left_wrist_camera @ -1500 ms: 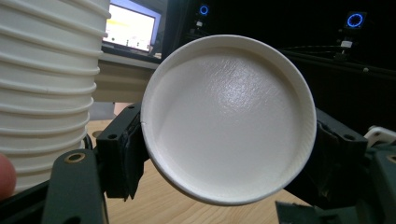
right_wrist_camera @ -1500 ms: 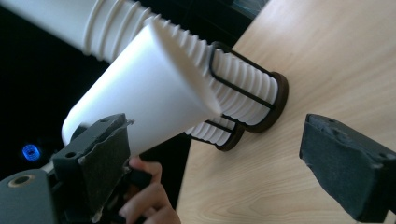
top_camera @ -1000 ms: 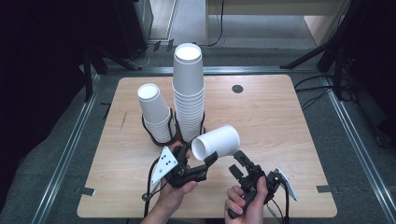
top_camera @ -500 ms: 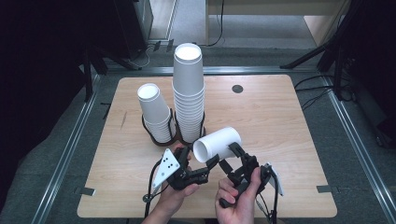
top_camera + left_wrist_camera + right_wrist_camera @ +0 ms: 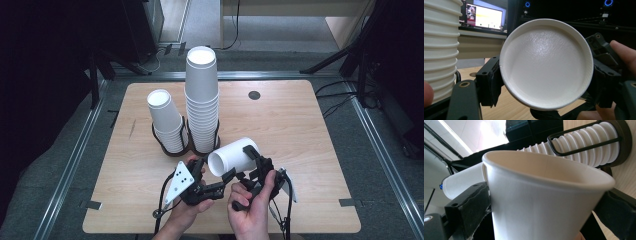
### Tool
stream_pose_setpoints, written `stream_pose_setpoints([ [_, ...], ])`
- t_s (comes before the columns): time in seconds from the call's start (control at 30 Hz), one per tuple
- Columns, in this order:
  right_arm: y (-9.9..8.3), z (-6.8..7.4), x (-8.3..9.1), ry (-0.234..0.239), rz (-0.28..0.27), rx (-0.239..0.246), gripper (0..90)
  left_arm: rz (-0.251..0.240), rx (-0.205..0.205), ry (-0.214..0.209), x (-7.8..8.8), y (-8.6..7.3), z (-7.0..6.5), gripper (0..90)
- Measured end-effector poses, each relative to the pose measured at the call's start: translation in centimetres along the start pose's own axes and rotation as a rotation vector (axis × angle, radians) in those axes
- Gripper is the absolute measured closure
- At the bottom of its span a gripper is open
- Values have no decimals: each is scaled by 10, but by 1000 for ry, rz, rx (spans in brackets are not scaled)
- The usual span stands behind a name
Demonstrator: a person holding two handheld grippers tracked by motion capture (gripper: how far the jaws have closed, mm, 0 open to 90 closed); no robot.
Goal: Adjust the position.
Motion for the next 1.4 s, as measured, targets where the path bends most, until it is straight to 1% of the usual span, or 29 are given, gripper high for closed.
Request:
stream_pose_setpoints([
  [0.1,2,-1,-5,15,3,-23,41,2,-2,-3,0,-1,-1,247],
  [0.13,3,-2,-5,20,7,-18,47,1,-3,-4,0,-1,-1,247],
  [0.2,3,-1,-5,24,1,-14,94,-2,-1,-4,0,-1,-1,246],
  [0.27,3,0,-4,30,-2,-6,118,2,-2,-10,0,-1,-1,241],
  [0.37,3,1,-2,33,-22,24,157,33,33,-40,1,-2,1,224],
  [0.43,3,1,-2,50,-25,37,171,58,48,-48,0,-2,1,210],
  [0.5,2,2,-2,49,-31,70,178,76,57,-54,0,-2,1,112],
  [0.53,2,4,-1,54,-37,84,181,82,62,-57,0,-2,1,92],
  [0.57,3,6,-1,50,-53,125,183,84,65,-61,1,-1,1,81],
  [0.67,5,12,-1,41,-69,221,187,86,69,-71,2,1,1,78],
  [0.7,7,15,-1,19,-78,279,188,88,71,-71,2,2,1,78],
  [0.8,11,25,-1,10,-99,399,189,88,78,-66,3,3,3,78],
  [0.87,13,33,1,-6,-115,504,189,89,80,-64,3,4,5,78],
  [0.93,14,40,2,-6,-125,577,189,87,85,-62,3,5,7,78],
  [0.97,16,44,4,-18,-139,648,189,86,85,-60,3,5,8,78],
  [1.0,18,48,5,-24,-149,702,189,85,86,-61,4,6,8,78],
  [1.03,20,52,6,-34,-164,767,189,85,85,-62,4,6,8,78],
  [1.07,21,56,6,-46,-173,819,188,86,80,-62,4,6,8,78],
  [1.1,24,61,8,-71,-204,931,187,87,79,-61,4,6,8,78],
  [1.13,26,67,9,-76,-224,1024,187,87,80,-59,5,6,8,79],
  [1.17,27,72,10,-84,-233,1099,187,87,81,-60,5,6,8,78],
  [1.2,27,75,10,-95,-239,1150,186,91,78,-59,5,6,9,78],
  [1.23,25,81,9,-108,-241,1242,185,92,79,-56,5,5,10,78],
  [1.27,24,84,8,-122,-240,1320,185,95,80,-54,5,5,10,79],
  [1.3,22,88,7,-136,-239,1387,183,95,83,-55,5,5,11,78],
  [1.33,21,90,6,-142,-236,1428,182,96,84,-55,5,5,11,79],
  [1.37,17,94,4,-136,-220,1480,181,96,82,-54,5,5,12,78],
  [1.4,16,96,3,-136,-209,1515,180,97,78,-52,6,5,12,79],
])
Point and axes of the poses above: each handheld gripper's, and its own axes: x roughly backward along the jaws, y roughly out of its top, z roughly to its left, the point moved 7 cm from there along -x, roughly forward along the jaws, and after that the axes turned 12 degrees about y, right-handed, at the moved point
